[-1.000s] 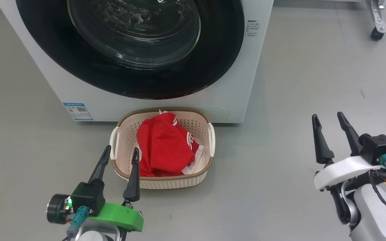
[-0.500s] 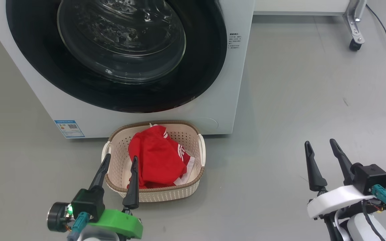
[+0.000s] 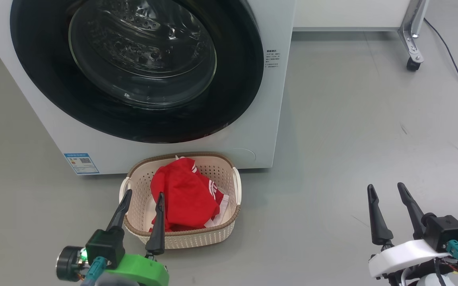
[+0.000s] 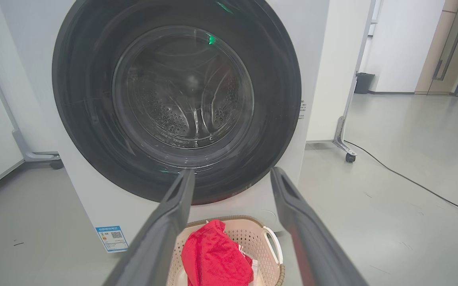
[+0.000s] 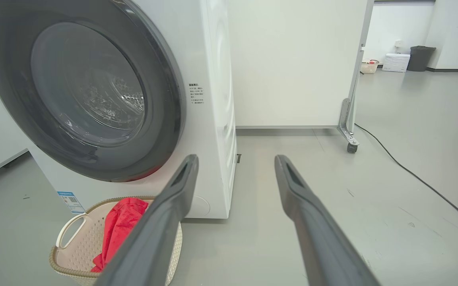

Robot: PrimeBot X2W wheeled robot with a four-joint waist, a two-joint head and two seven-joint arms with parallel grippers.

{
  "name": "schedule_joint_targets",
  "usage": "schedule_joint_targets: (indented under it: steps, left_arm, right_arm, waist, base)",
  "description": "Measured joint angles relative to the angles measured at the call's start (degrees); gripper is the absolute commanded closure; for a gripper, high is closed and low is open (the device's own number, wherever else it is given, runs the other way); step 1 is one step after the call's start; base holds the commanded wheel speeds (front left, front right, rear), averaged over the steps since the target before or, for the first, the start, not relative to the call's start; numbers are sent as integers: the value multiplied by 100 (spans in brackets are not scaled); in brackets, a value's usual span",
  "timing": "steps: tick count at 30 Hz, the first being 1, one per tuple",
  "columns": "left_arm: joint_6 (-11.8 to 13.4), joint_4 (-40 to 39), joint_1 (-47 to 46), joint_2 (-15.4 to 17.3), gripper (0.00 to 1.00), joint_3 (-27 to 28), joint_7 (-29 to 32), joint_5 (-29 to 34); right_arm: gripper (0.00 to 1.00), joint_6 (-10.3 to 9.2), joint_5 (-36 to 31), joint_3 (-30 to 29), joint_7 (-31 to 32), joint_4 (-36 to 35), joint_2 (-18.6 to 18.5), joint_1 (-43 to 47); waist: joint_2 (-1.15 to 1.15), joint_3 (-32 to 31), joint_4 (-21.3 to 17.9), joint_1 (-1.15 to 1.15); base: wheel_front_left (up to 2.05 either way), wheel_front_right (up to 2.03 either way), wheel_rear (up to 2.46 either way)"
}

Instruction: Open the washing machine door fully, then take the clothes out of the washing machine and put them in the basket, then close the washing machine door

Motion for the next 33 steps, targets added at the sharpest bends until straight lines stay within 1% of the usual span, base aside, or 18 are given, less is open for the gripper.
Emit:
schedule_joint_targets:
  steps: [9, 11, 30, 33]
  left_arm:
    - [0, 0, 41, 20, 0, -8, 8, -8]
    - [0, -1, 42, 20, 0, -7, 9, -8]
    - [0, -16, 43, 20, 0, -15, 52, -8]
    - [0, -16, 43, 20, 0, -22, 52, -8]
  right_arm:
    - [0, -8, -59, -15, 0, -147, 48, 147]
    - [0, -47, -82, -16, 0, -178, 57, 188]
    - [0, -59, -134, -41, 0, -312, 101, 337]
    - [0, -91, -134, -40, 0, -319, 101, 339]
  waist:
    - [0, -32, 6, 0]
    - [0, -36, 10, 0]
    - [0, -47, -11, 0]
    - [0, -50, -15, 0]
  base:
    - [0, 0, 0]
    - [0, 0, 0]
    - [0, 0, 0]
    - [0, 0, 0]
